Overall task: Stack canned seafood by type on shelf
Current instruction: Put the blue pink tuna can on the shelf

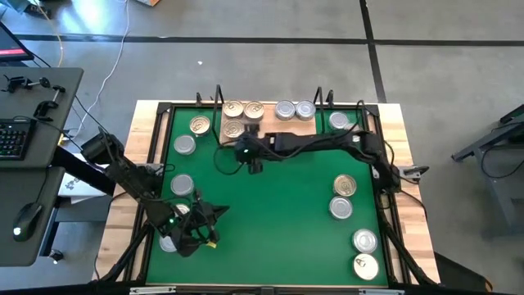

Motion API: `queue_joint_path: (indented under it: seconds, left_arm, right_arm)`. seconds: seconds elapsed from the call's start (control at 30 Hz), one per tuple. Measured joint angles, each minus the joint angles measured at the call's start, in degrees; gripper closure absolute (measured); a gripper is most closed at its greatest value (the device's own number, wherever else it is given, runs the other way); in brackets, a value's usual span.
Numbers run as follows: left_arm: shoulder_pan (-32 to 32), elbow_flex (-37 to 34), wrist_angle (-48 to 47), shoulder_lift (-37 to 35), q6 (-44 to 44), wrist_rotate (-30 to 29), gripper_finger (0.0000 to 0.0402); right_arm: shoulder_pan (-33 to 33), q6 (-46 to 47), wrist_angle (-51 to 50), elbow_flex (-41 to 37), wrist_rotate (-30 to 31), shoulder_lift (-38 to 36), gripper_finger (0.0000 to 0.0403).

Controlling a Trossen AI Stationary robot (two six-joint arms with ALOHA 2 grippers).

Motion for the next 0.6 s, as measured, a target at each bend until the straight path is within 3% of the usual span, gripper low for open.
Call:
queue_joint_path:
  seconds: [0.13, 0.27, 0.6]
  left_arm:
    - [-0.6, 0.0, 0.0, 0.1, 0.5, -2.0, 0.0401]
    - [-0.7, 0.0, -0.1, 0.1, 1.0, -2.8, 0.0401]
    - [-0.5, 0.0, 0.4, 0.2, 1.1, -5.3, 0.0401]
  right_arm:
    - [-3.1, 5.5, 12.0, -10.0, -3.5, -3.3, 0.0207]
    - [-4.7, 11.0, 19.8, -14.6, -4.3, -2.8, 0.0238]
    - [-6.5, 17.1, 29.1, -15.6, -9.2, 0.4, 0.0302]
